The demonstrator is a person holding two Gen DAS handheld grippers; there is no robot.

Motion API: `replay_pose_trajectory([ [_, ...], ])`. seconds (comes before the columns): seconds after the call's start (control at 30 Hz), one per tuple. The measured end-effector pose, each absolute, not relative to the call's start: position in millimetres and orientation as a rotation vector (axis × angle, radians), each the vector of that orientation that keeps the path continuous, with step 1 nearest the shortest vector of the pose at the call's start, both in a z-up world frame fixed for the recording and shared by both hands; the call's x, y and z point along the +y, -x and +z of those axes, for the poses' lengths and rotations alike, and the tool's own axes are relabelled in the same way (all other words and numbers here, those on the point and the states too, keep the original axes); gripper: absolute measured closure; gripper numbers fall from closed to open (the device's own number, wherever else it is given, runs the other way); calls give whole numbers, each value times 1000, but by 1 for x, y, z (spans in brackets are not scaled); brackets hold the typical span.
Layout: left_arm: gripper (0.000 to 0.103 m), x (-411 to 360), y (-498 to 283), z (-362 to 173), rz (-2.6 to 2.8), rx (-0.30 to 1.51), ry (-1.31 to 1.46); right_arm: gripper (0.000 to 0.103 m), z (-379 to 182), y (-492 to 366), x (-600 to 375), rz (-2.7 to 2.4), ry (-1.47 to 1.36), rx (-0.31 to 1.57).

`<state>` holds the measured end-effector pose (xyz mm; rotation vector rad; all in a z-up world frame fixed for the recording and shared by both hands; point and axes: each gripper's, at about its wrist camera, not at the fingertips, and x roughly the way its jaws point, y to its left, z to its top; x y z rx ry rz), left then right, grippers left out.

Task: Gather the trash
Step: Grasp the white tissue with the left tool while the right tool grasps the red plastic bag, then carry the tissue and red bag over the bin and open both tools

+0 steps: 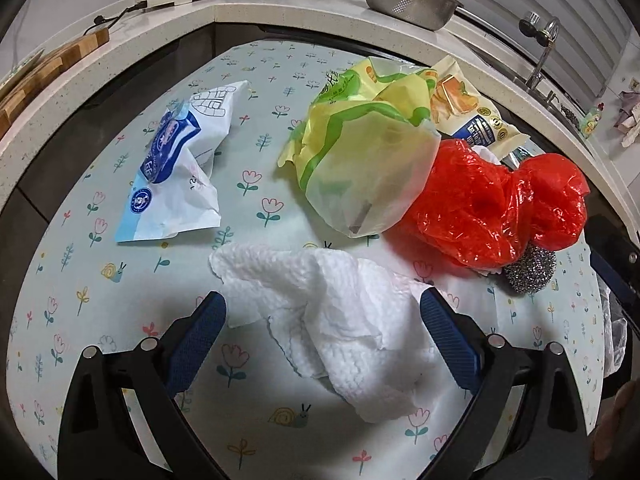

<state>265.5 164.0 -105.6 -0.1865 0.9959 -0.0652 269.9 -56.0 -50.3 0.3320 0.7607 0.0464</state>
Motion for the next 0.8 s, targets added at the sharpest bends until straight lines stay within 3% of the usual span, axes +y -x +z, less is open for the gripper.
replay_pose_trajectory([
  [0.23, 15, 161, -269, -112, -82, 990, 184, 38, -61, -301, -45, 66, -339, 767],
  [0.3, 27, 160, -270, -112, -93, 990, 172, 41, -65, -306, -42, 81, -341, 781],
  [0.33, 30, 158, -270, -111, -94, 991, 167, 51, -67, -307, -40, 86, -340, 785],
  [0.5, 73, 154, -267, -106, -126, 995, 168, 63, -63, -300, -39, 102, -343, 767],
  [0.63, 86, 147, -259, -95, -140, 971, 152, 65, -46, -286, -45, 102, -347, 721],
  [0.8, 88, 139, -244, -76, -170, 929, 146, 65, -21, -262, -59, 83, -366, 657],
])
